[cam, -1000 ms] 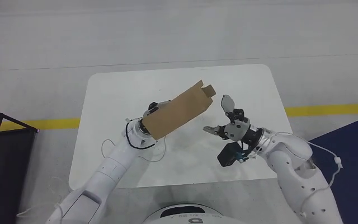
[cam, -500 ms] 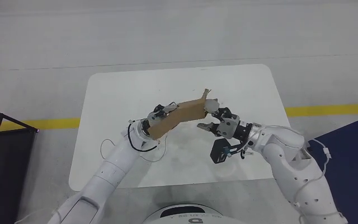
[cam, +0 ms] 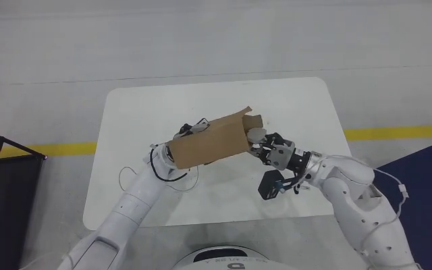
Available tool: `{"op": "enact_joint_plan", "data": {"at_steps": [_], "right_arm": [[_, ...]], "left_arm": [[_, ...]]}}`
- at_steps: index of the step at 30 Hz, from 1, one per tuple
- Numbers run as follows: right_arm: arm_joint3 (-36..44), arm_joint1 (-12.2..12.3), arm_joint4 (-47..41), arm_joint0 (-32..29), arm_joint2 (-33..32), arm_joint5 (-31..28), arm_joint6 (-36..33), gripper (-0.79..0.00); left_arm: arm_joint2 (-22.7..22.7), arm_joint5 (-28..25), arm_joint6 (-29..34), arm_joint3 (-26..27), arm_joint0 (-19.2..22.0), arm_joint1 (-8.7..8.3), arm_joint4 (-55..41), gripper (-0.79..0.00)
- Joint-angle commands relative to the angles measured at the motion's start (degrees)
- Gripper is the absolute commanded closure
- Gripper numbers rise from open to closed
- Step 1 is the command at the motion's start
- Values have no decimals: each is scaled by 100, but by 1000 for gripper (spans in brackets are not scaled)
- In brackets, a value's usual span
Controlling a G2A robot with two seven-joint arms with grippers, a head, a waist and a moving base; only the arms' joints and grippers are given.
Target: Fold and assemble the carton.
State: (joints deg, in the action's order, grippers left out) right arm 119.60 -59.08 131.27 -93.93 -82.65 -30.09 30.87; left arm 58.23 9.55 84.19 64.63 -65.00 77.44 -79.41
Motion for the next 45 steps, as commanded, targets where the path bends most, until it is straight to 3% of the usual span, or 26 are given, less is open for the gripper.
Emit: {"op": "enact_joint_plan", "data": {"at_steps": [1,3,7,13,18,21,24,26,31,36,45], "right_arm": [[49,8,-90,-95,-99,119,8,-363],[105,13,-204,-205,-201,271,26,-416],[182,-8,-734,-441,-396,835,89,-779],[20,-93,-2053,-759,-400,1771,664,-785],[-198,-120,-1677,-787,-179,2285,702,-785],[-362,-148,-1516,-722,-27,2591,565,-754],[-454,-172,-1412,-663,93,2829,451,-717],[-500,-180,-1343,-644,115,2952,445,-686],[-518,-180,-1106,-662,77,3140,475,-668],[-431,-180,-1112,-754,12,3230,560,-671],[-390,-181,-1356,-939,-287,3439,690,-640]], "left_arm": [[16,-29,34,-31,9,11,-36,0],[51,-113,66,-61,10,25,-97,0],[57,-129,70,-65,10,28,-110,0],[57,-129,70,-65,10,28,-110,0],[150,-146,-86,74,-125,53,-545,0],[196,219,-288,179,-313,91,-1169,0],[123,1107,-481,106,-337,85,-1321,0],[-4,1715,-661,71,-295,66,-1225,0],[-595,2309,-1251,656,-287,-57,-1888,0],[-936,2354,-1297,671,-112,-247,-2187,0],[-1392,1939,-882,632,246,-492,-2380,0]]}}
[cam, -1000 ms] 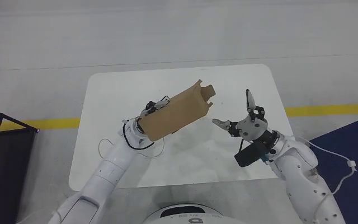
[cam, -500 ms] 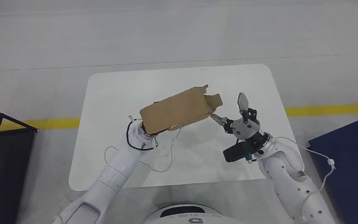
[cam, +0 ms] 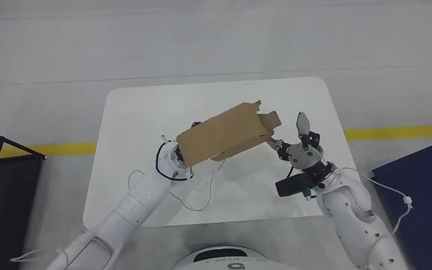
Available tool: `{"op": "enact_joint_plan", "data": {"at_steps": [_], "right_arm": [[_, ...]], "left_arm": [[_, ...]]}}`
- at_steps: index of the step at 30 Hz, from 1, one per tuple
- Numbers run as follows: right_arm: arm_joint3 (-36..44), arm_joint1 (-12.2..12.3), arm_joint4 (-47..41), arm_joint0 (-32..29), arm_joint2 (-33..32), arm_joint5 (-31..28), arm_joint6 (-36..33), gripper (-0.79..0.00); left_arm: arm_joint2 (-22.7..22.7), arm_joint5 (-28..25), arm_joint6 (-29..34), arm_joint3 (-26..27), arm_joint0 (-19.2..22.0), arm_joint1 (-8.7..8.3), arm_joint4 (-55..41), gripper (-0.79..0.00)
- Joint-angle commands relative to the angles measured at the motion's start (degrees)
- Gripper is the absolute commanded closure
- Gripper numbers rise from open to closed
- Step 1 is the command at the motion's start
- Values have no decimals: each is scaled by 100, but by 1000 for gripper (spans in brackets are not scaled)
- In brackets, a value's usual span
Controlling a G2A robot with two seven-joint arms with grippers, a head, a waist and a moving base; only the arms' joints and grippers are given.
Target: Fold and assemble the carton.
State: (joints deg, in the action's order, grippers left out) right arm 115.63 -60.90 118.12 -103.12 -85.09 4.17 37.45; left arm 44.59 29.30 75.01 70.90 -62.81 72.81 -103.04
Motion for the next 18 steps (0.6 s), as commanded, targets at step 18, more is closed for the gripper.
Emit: {"op": "enact_joint_plan", "data": {"at_steps": [18], "right_arm": [[220,-9,-1000,-631,-595,71,1349,-600]], "left_arm": [[-607,-513,512,-53,407,-493,72,0]]}}
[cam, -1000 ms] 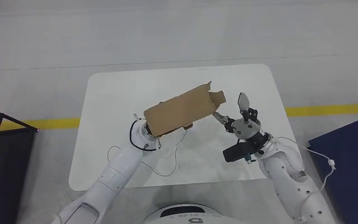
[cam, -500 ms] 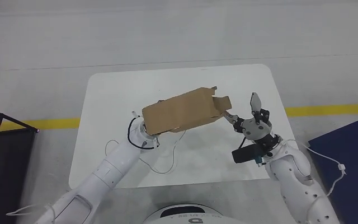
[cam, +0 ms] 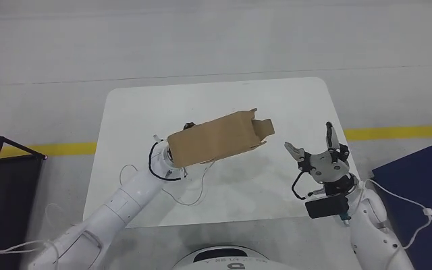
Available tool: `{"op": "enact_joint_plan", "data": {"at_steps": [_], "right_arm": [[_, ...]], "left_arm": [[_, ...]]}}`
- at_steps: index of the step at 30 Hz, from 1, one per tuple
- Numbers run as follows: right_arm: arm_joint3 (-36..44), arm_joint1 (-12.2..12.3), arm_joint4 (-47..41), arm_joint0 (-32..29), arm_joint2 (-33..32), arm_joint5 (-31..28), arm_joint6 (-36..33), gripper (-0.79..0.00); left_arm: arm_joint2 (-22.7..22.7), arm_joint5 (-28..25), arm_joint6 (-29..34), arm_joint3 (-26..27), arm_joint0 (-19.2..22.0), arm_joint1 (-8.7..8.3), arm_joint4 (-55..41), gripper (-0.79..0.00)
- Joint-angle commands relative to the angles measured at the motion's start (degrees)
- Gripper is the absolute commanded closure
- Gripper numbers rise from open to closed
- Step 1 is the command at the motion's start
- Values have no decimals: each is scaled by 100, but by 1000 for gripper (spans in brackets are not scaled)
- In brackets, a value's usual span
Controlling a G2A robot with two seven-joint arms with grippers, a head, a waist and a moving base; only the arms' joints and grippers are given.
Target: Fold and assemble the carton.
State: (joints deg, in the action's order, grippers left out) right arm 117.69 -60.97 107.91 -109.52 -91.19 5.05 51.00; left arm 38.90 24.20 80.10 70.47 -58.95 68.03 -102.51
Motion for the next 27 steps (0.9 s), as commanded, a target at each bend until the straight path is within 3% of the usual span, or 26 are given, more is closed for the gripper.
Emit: {"op": "enact_joint_plan", "data": {"at_steps": [1,9,17,27], "right_arm": [[28,0,55,28,26,-72,0,-594],[83,14,439,285,130,-494,-196,-610],[-35,28,407,211,76,-699,101,-613],[7,-1,768,581,643,-859,-172,-603]], "left_arm": [[-80,-13,13,-10,40,-28,14,0],[-372,-162,162,-83,219,-126,49,0],[-474,-545,544,-244,280,-164,1,0],[-662,-636,635,-270,417,-157,-26,0]]}}
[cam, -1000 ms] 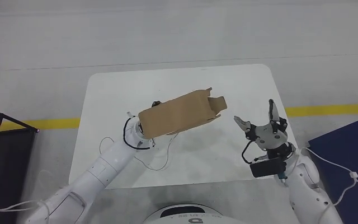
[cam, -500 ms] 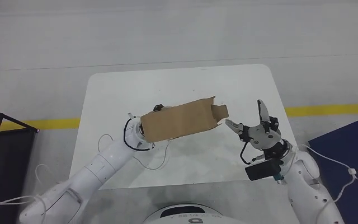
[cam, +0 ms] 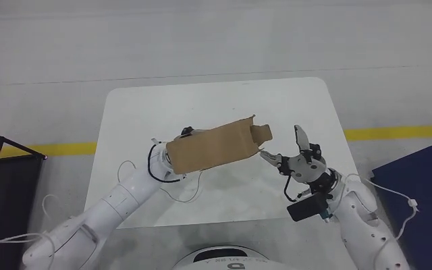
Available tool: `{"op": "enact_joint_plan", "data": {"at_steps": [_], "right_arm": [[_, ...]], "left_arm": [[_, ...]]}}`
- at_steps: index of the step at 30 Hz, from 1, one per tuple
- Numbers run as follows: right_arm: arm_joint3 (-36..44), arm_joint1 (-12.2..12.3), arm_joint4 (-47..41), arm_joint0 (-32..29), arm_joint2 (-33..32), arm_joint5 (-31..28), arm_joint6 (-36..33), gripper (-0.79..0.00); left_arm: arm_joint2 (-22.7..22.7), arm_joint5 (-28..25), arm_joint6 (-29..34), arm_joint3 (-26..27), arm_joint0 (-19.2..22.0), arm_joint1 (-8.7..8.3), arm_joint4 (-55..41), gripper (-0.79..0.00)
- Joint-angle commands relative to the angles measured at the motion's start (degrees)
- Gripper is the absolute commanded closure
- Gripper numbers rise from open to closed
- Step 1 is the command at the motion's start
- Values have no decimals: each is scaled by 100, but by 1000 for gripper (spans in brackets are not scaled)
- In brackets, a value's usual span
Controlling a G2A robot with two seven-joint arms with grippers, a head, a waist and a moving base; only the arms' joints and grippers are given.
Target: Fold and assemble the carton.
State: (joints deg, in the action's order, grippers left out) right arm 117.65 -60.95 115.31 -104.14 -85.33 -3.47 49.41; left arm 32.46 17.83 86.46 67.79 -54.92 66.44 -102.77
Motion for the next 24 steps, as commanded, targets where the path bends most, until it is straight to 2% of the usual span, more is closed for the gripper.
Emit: {"op": "enact_joint_plan", "data": {"at_steps": [1,7,11,18,24], "right_arm": [[16,-6,77,97,119,-17,-43,-600],[-2,-23,276,336,385,-62,-228,-600],[24,-33,29,269,247,226,-233,-594],[49,-55,-599,95,-81,555,-237,-502],[64,-67,-398,149,46,520,-379,-533]], "left_arm": [[-37,-1,1,-3,32,6,2,0],[-126,-63,63,-33,93,12,-16,0],[-140,-154,154,-94,79,-3,-46,0],[-108,-154,154,-74,32,-39,-76,0],[-117,-154,154,-1,76,-51,-93,0]]}}
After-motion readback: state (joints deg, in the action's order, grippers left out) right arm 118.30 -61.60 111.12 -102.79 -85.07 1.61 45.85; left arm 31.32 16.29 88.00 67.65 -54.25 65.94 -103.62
